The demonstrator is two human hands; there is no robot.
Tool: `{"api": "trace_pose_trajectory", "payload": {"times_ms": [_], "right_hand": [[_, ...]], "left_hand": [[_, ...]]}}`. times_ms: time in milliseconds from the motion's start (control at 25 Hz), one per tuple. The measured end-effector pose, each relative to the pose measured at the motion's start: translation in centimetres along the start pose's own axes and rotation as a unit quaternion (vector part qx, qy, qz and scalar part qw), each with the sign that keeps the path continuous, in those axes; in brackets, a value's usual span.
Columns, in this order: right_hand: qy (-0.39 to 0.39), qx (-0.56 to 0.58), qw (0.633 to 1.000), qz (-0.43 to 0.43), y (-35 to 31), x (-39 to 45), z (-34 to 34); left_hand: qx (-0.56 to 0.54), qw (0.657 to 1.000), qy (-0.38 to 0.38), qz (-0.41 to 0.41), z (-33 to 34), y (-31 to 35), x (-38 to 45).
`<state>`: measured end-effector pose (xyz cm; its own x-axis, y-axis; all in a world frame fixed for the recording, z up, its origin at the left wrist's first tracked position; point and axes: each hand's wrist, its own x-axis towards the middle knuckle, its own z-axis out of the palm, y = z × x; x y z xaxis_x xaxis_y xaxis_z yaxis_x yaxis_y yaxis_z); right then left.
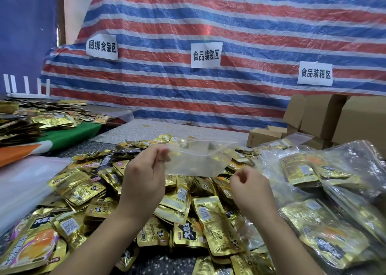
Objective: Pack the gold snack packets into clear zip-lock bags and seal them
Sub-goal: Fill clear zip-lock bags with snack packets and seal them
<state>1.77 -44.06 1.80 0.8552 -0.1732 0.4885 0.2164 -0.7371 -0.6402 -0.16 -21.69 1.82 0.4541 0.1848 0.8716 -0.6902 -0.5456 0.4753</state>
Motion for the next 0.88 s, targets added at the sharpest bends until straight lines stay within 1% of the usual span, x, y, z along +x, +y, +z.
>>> {"api": "trace_pose_trajectory", "payload": {"times_ms": [80, 160, 200, 360, 480, 600, 680, 760, 840, 880], "right_hand": [[-0.050, -0.098, 0.994, -0.010, 0.6, -0.1, 1.0], [-0.119, -0.186, 0.975, -0.003, 1.2, 0.0, 1.9], [-0.140, -0.217, 0.966, -0.004, 1.2, 0.1, 2.1], [-0.180, -0.272, 0.945, -0.019, 1.3, 0.3, 2.3], [-0.173, -0.248, 0.953, -0.004, 0.8, 0.7, 1.7], [-0.132, -0.162, 0.975, 0.069, 0.5, 1.2, 0.6], [-0.133, -0.120, 0.979, 0.095, 0.5, 1.4, 0.0], [-0.136, -0.115, 0.978, 0.105, 1.0, 1.5, -0.3], [-0.101, -0.083, 0.984, 0.122, 1.1, 1.6, -0.8], [-0.071, -0.042, 0.988, 0.127, 1.0, 1.8, -1.0]], "left_hand": [[-0.019, 0.999, 0.022, -0.040, -0.1, 0.2, 0.2], [-0.040, 0.996, 0.048, -0.069, -0.4, 0.5, 0.5], [-0.047, 0.994, 0.058, -0.079, -0.5, 0.5, 0.6], [-0.072, 0.990, 0.069, -0.104, -0.7, 0.4, 1.1], [-0.073, 0.989, 0.050, -0.115, -0.7, 0.4, 1.4], [-0.109, 0.987, 0.034, -0.109, -1.0, 0.4, 1.5], [-0.126, 0.987, 0.029, -0.099, -1.3, 0.5, 1.6], [-0.132, 0.987, 0.026, -0.093, -1.6, 0.7, 1.6], [-0.128, 0.987, 0.023, -0.091, -1.7, 0.8, 1.6], [-0.124, 0.988, 0.020, -0.088, -1.7, 0.9, 1.6]]}}
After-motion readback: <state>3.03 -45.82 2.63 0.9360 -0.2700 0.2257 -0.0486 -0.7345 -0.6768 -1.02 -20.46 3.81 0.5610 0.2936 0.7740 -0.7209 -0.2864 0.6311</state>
